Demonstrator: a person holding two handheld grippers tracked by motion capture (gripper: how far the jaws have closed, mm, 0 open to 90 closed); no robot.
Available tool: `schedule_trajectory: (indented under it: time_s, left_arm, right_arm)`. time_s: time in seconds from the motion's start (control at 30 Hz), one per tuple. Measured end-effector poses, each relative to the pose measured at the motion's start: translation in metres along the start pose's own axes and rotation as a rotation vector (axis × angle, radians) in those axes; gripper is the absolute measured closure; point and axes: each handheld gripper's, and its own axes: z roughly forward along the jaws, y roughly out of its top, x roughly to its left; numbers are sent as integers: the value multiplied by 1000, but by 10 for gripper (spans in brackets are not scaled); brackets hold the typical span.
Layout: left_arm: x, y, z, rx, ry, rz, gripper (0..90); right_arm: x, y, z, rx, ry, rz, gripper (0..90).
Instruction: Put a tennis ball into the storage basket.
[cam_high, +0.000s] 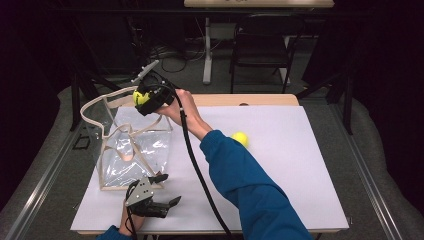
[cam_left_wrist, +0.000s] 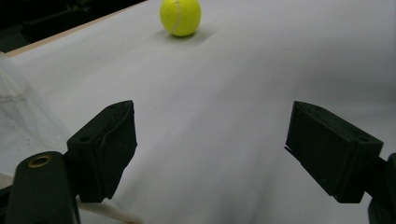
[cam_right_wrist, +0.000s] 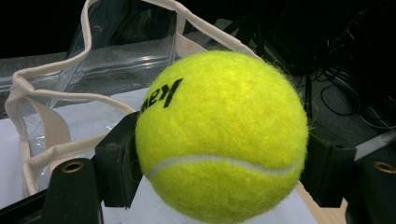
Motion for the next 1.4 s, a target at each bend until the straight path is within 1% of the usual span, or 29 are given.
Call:
schedule_trajectory:
  time_s: [0.07,0.1,0.2,0.27,0.6,0.77,0.8,0.83,0.9,0.97,1.13,1.2,1.4]
  left_arm:
    - [0,0,0,-1,0,0,159]
    - [1,0,0,1,-10,0,160]
    - [0,0,-1,1,-8,1,159]
    - [0,0,0,-1,1,2,159]
    - [0,0,0,-1,3,1,160]
    - [0,0,0,-3,5,5,160]
    - [0,0,0,-3,5,5,160]
    - [0,0,0,-1,6,1,160]
    - [0,0,0,-2,5,2,159]
    - [0,0,0,-1,0,0,160]
    - [0,0,1,-2,4,2,159]
    - [0,0,1,0,-1,3,160]
    - [0,0,1,-4,2,3,159]
  right_arm:
    - [1,0,2,4,3,-3,258]
    - [2,1,2,6,6,-5,258]
    - [3,1,5,12,12,-1,258]
    - [3,0,6,18,14,1,258]
    - [5,0,8,41,24,3,258]
    - [5,0,8,41,24,3,257]
    - [7,-1,11,63,35,-1,257]
    - [7,-1,11,63,35,-1,257]
    - [8,-1,13,84,38,-1,257]
    - [9,-1,14,91,41,1,256]
    - [12,-1,17,106,49,-10,255]
    - [13,0,18,116,49,-10,255]
    - [15,-1,21,145,53,-23,253]
